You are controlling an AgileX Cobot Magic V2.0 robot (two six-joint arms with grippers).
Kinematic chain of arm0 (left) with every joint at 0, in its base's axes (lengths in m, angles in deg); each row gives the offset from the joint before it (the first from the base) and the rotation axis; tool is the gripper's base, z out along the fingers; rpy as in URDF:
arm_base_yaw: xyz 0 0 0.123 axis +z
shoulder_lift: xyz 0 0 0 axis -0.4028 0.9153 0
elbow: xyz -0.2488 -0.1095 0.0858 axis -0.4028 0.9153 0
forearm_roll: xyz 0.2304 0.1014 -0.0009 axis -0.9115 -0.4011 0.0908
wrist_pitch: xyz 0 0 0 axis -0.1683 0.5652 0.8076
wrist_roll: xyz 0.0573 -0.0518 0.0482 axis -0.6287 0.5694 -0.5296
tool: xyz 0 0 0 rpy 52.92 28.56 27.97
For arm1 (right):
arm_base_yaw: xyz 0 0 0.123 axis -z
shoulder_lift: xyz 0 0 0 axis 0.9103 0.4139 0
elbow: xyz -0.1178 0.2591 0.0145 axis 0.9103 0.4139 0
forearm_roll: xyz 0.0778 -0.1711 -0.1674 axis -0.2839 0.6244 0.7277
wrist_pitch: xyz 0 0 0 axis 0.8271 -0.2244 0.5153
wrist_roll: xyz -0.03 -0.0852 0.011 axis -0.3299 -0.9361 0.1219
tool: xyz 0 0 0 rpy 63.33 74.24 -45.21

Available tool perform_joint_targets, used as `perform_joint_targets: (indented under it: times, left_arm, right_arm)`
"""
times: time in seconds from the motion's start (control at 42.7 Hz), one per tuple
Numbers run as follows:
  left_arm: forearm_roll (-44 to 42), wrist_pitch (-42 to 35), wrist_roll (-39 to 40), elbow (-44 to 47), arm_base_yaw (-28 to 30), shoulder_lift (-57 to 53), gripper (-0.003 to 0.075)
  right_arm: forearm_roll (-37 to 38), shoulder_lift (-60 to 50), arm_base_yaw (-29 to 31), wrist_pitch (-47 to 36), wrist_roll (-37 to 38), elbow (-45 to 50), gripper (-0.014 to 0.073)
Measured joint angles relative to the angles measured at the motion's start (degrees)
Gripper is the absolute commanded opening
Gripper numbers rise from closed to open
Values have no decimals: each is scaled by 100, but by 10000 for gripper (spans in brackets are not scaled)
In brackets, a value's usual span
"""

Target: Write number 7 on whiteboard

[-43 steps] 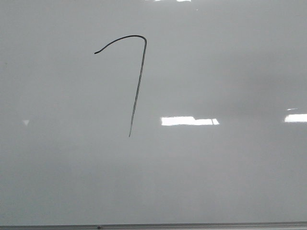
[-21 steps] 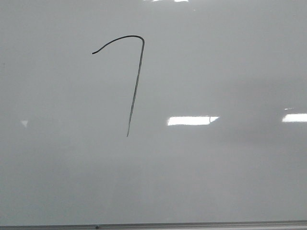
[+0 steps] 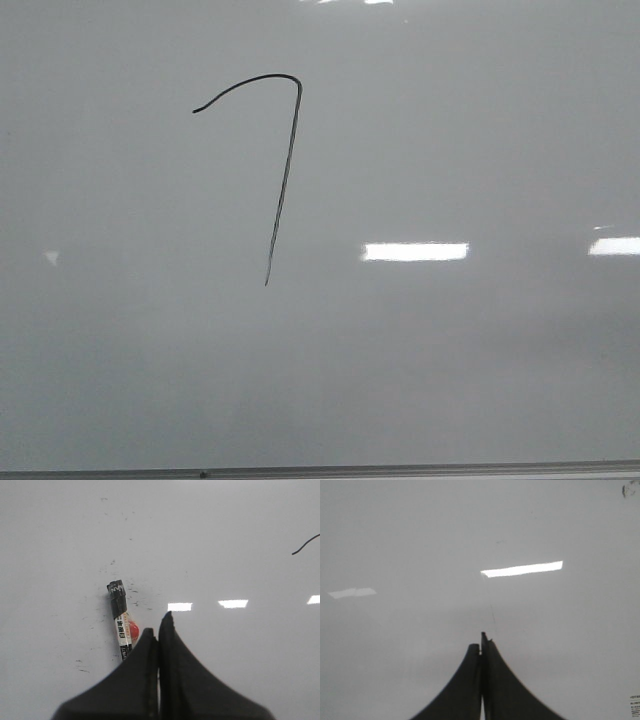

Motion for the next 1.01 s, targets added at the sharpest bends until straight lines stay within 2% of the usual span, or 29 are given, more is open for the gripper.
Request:
perform_joint_targets:
  times: [1.007]
  left_arm:
    - [0, -20, 0, 0, 0, 0, -20]
  right_arm:
    - [146, -10, 0, -48, 21, 0, -69]
